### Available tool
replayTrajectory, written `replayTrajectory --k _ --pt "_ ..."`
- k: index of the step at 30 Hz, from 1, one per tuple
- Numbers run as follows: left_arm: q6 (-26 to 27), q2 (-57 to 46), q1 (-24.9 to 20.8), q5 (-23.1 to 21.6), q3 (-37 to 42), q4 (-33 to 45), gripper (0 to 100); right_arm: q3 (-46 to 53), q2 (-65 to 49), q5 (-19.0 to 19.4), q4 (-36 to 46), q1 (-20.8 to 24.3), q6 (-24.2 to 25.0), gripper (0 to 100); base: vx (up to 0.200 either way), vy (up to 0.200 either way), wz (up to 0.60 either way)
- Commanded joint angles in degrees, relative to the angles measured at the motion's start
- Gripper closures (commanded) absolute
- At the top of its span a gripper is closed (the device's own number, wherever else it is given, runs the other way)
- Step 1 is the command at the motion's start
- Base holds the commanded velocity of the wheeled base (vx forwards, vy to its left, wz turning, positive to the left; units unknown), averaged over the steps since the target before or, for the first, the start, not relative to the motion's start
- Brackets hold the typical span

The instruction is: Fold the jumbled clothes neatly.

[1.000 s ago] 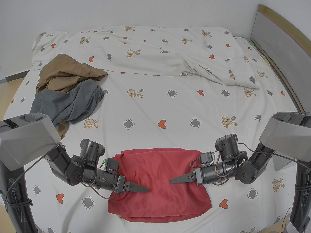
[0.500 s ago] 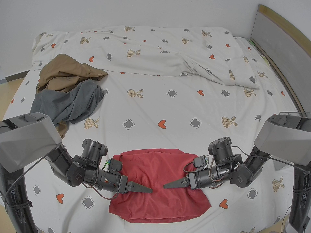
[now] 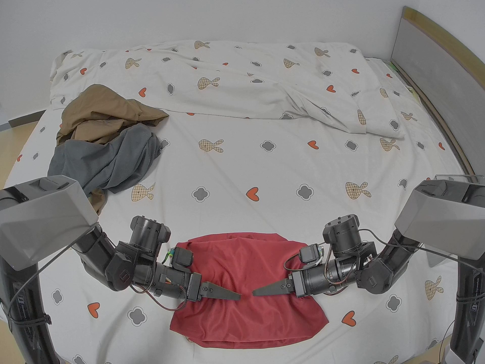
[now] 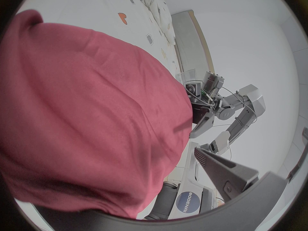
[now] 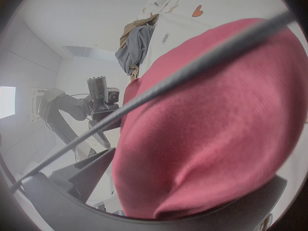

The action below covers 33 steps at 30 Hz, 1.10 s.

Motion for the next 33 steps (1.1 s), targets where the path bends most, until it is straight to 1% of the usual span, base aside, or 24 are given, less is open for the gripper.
replayTrajectory --k 1,3,7,12,17,19,20,23,33 --pt "0.1 0.5 -0.3 0.0 -0.2 -0.1 0 0.1 0.0 -0.2 0.0 0.6 -0.1 0 0.0 0.0 0.0" --pt "0.1 0.5 -0.3 0.1 -0.2 -0.1 0 0.2 -0.1 -0.1 0.0 0.6 -0.1 0 0.0 0.0 0.0" --pt "0.5 0.5 1.5 0.6 0.5 -0.1 0 0.3 -0.1 0.0 0.0 0.2 0.0 0 0.0 0.0 0.0" --pt "0.8 0.8 1.3 0.7 0.5 -0.2 0 0.1 -0.1 -0.1 0.0 0.4 -0.1 0 0.0 0.0 0.0" --pt "0.3 5.7 1.1 1.0 3.1 -14.2 0 0.2 -0.1 -0.1 0.0 0.1 0.0 0 0.0 0.0 0.0" --pt "-0.6 5.7 1.1 1.1 4.2 -16.3 0 0.1 -0.1 -0.1 0.0 0.2 0.0 0 0.0 0.0 0.0" --pt "-2.7 5.4 1.0 1.1 4.6 -17.0 0 0.1 -0.1 -0.1 0.0 0.2 0.0 0 0.0 0.0 0.0" --pt "-5.6 4.7 1.0 1.1 4.6 -17.3 0 0.1 -0.1 -0.1 0.0 0.2 0.0 0 0.0 0.0 0.0" --pt "-5.8 4.8 -0.4 1.1 4.4 -17.3 0 -0.4 0.0 -0.2 0.0 0.7 0.0 0 0.0 0.0 0.0"
